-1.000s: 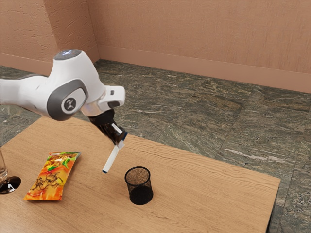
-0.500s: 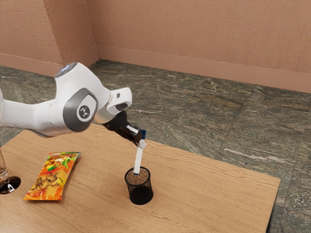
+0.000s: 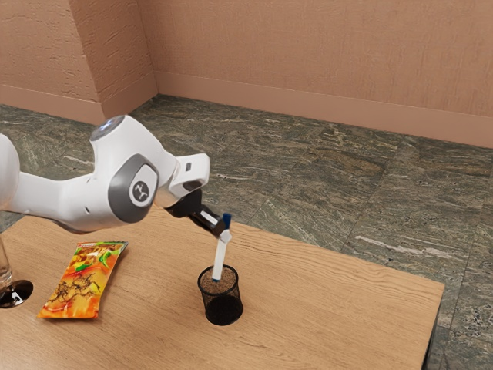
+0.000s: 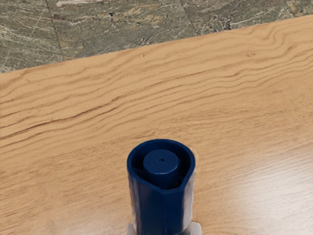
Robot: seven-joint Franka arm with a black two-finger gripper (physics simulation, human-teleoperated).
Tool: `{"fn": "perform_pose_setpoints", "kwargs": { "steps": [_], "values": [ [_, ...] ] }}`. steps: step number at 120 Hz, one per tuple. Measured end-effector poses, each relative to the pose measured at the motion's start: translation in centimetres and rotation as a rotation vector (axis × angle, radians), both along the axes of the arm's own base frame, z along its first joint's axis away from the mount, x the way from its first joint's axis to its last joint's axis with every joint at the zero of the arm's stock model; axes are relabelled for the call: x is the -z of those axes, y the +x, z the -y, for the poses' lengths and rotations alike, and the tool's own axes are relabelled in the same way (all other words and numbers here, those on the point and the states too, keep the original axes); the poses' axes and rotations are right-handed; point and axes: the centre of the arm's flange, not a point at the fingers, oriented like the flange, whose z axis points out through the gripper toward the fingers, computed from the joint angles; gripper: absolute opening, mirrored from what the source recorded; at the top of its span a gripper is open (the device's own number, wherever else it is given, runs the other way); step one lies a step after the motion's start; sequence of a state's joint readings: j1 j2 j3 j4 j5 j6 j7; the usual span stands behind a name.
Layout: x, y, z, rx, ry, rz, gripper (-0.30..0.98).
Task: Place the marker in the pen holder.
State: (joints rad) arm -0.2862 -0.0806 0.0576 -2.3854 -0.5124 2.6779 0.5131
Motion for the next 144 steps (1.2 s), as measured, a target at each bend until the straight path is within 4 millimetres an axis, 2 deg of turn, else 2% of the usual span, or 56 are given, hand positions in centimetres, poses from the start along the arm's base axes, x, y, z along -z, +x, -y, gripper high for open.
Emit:
{"fn": "perform_pose_setpoints", "kwargs": {
  "steps": [28, 47, 60, 72, 88, 92, 96, 104, 108, 115, 119, 122, 126, 131, 144],
  "values": [
    [0.5, -0.1, 0.8, 0.057, 0.022, 0.025, -0.1],
    [2.5, -1.1, 0.8, 0.073, 0.037, 0.008, -0.1],
    [3.7, -2.1, 1.6, 0.098, 0.045, 0.0, -0.1],
    [4.0, -2.3, 2.3, 0.123, 0.045, -0.004, 0.11],
    [3.6, -2.2, 1.7, 0.133, 0.042, -0.002, 0.37],
    [2.7, -1.8, 1.5, 0.135, 0.036, 0.009, 0.42],
    [0.8, -1.1, 0.9, 0.133, 0.023, 0.031, 0.45],
    [-4.8, -0.3, -2.5, 0.116, 0.004, 0.09, 0.52],
    [-9.0, 0.7, -3.2, 0.146, 0.026, 0.123, 0.54],
    [-19.1, 2.3, -3.2, 0.221, 0.115, 0.155, 0.58],
    [-23.0, 2.3, -5.8, 0.196, 0.159, 0.13, 0.59],
    [-24.9, 2.5, -8.3, 0.157, 0.185, 0.101, 0.6],
    [-26.0, 3.6, -10.4, 0.113, 0.224, 0.043, 0.62],
    [-25.5, 4.8, -12.0, 0.069, 0.268, -0.047, 0.63],
    [-23.8, 5.2, -12.3, 0.039, 0.3, -0.197, 0.65]
  ]
}}
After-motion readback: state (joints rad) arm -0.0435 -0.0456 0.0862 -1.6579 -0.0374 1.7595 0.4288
